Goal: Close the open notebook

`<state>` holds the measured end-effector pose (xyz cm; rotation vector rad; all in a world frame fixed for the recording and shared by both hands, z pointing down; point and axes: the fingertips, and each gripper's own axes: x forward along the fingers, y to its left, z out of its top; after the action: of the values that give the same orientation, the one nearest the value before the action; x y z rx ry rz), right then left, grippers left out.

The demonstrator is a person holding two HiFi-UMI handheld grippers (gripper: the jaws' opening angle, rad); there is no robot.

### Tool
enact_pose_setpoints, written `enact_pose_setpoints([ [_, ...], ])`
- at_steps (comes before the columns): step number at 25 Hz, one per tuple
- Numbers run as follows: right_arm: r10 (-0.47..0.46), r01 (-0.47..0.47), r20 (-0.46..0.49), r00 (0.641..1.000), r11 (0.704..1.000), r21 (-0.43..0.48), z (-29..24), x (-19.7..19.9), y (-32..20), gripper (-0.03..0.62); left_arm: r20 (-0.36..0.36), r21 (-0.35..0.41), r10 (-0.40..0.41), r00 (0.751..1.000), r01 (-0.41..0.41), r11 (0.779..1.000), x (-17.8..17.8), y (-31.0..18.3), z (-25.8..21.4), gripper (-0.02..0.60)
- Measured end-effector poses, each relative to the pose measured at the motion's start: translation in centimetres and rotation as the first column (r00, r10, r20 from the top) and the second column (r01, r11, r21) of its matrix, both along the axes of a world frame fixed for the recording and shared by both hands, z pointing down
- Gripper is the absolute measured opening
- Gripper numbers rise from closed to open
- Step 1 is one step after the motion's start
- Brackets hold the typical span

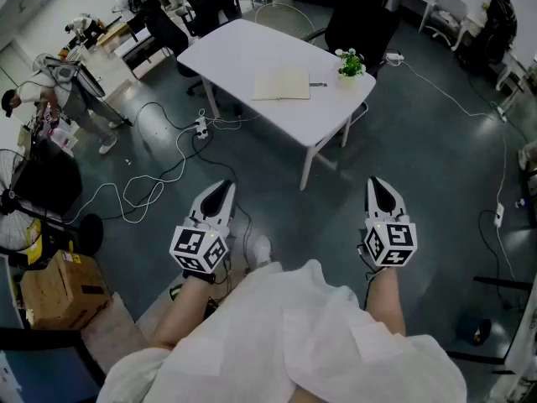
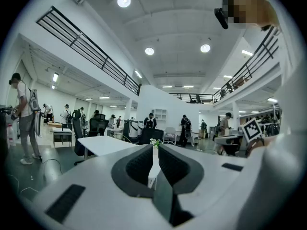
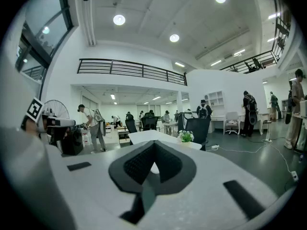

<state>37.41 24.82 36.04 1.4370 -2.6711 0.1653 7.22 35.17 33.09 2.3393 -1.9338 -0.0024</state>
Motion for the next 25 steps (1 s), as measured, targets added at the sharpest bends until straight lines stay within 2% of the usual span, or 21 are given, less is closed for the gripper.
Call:
enact_pose_setpoints([
  [17, 0.009, -0.009, 0.017, 1.000, 1.000, -0.007, 0.6, 1.4, -1.2, 0.003, 0.008, -0.002, 0.001, 1.000, -0.001, 1.000, 1.1, -0.9, -0.2, 0.034],
  [21, 0.008, -0.007, 0.059, 0.998, 1.000, -0.013, 0.9, 1.1, -1.9, 0.005, 0.018, -0.010, -0.013, 1.000, 0.014, 1.000, 0.4, -1.2, 0.0, 0.034],
  [25, 0.001, 0.001, 0.060, 0.998, 0.999, -0.035, 1.8, 0.3, -3.1, 0.005, 0.023, -0.018, -0.031, 0.999, 0.032, 0.999, -0.7, -2.0, 0.3, 0.034],
])
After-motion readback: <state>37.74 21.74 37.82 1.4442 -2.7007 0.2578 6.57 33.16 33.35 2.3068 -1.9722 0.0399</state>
